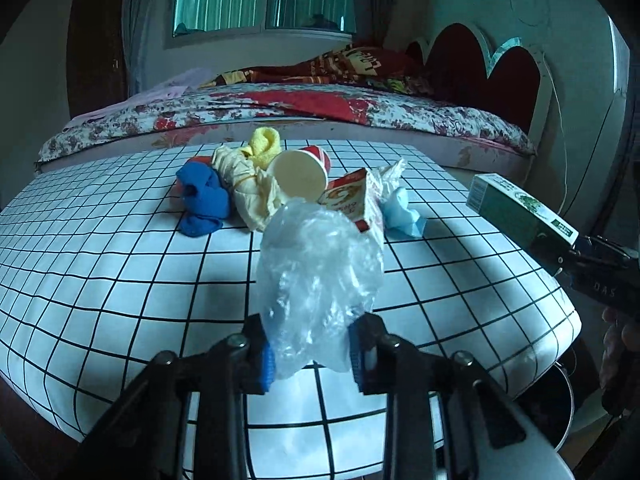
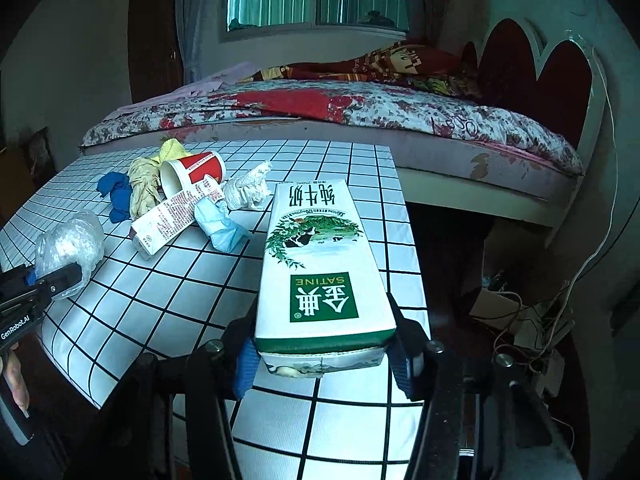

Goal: Collect trash
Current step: 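Grasp the plastic bag with the left gripper while the right grasps the green milk carton, then carry the plastic bag and green carton over the black bin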

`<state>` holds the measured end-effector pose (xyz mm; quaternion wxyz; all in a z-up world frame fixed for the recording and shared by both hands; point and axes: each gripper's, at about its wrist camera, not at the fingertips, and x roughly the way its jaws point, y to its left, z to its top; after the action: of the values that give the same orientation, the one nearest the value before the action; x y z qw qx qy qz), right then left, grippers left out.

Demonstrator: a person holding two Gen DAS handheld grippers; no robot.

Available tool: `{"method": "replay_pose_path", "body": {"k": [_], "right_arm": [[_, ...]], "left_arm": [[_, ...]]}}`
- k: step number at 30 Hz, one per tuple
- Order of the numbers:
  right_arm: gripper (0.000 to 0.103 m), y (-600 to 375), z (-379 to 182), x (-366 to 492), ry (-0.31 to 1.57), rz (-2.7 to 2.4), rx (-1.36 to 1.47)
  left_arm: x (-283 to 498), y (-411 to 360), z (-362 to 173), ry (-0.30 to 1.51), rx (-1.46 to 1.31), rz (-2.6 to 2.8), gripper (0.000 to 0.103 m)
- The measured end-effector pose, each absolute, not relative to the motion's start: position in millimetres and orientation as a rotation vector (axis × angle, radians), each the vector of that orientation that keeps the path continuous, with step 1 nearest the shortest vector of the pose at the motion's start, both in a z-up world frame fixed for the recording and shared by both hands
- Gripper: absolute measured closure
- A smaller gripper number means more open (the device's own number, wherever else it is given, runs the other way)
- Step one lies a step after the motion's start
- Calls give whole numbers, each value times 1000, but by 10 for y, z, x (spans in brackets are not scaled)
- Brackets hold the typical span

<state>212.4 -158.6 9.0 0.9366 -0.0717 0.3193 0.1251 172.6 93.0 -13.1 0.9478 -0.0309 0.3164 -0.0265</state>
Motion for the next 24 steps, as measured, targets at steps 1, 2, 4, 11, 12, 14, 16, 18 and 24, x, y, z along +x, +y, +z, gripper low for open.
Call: {"method": "replay_pose_path", "body": {"k": [1,2,4,11,12,14,16,18,24], "right_arm": [[47,-1605,110,2070,641,250,-153],[47,-1632,133,2010,628,244,-156],[47,-1704,165,1897,610,232,-154],[47,-2022,262,1561,565,189,-127],[47,-2062,270,1516,560,183,-126],[47,-2148,287,1427,549,170,-120],[47,-2227,313,1342,536,156,-116],[47,-2293,327,1274,527,147,-109],[47,-2481,315,1094,521,124,-92]], "left_arm": [[1697,895,-111,639,-58,-60,73],[1670,859,-92,633,-54,-68,73],[1607,768,-59,621,-44,-83,73],[1486,508,5,602,-20,-134,73],[1468,464,15,599,-17,-140,73],[1440,379,30,595,-12,-154,73],[1401,283,46,589,-5,-168,73],[1349,189,66,580,5,-182,73],[1265,-67,118,563,34,-227,73]]}}
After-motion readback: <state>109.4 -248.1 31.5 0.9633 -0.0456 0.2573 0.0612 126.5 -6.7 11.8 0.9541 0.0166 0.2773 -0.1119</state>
